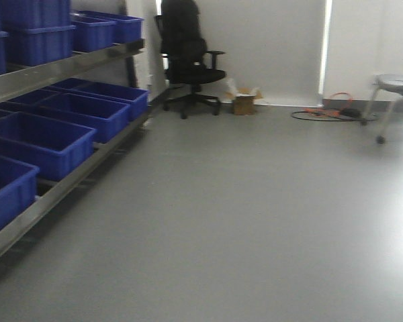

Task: Pick and sort blue part to right shelf
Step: 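Drive the base up to the shelf of blue bins, then stop in front of the bins and bring both held parts over them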

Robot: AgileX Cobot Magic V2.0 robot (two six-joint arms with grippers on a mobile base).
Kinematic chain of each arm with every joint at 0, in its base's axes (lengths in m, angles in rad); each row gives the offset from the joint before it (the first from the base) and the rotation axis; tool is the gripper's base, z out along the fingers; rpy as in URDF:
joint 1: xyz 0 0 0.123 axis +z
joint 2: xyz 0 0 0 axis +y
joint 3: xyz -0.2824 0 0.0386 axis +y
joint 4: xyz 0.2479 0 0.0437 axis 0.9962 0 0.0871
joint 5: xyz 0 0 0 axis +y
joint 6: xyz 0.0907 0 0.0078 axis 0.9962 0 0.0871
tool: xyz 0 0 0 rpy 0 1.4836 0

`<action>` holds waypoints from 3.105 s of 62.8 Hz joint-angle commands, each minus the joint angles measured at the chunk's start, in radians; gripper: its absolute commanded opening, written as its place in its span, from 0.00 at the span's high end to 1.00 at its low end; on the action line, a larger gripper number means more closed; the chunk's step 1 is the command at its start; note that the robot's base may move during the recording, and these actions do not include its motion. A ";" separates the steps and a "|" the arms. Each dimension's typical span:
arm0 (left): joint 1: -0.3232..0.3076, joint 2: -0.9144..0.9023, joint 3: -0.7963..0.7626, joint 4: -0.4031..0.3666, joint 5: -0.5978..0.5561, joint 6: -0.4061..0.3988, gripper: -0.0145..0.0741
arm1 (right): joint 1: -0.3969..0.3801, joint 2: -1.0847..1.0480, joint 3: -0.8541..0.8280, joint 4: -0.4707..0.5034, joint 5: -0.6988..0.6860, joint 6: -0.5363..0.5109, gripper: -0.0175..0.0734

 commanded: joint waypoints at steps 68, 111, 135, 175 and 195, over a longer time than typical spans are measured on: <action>-0.001 0.016 -0.032 0.005 -0.086 0.001 0.54 | -0.003 0.015 -0.029 -0.015 -0.092 -0.009 0.58; -0.001 0.016 -0.032 0.005 -0.086 0.001 0.54 | -0.003 0.015 -0.029 -0.015 -0.091 -0.009 0.58; -0.001 0.016 -0.032 0.005 -0.086 0.001 0.54 | -0.003 0.015 -0.029 -0.015 -0.091 -0.009 0.58; -0.001 0.016 -0.032 0.005 -0.086 0.001 0.54 | -0.003 0.015 -0.029 -0.015 -0.093 -0.009 0.58; -0.001 0.024 -0.032 0.012 -0.096 0.001 0.54 | -0.003 0.015 -0.029 -0.015 -0.093 -0.009 0.58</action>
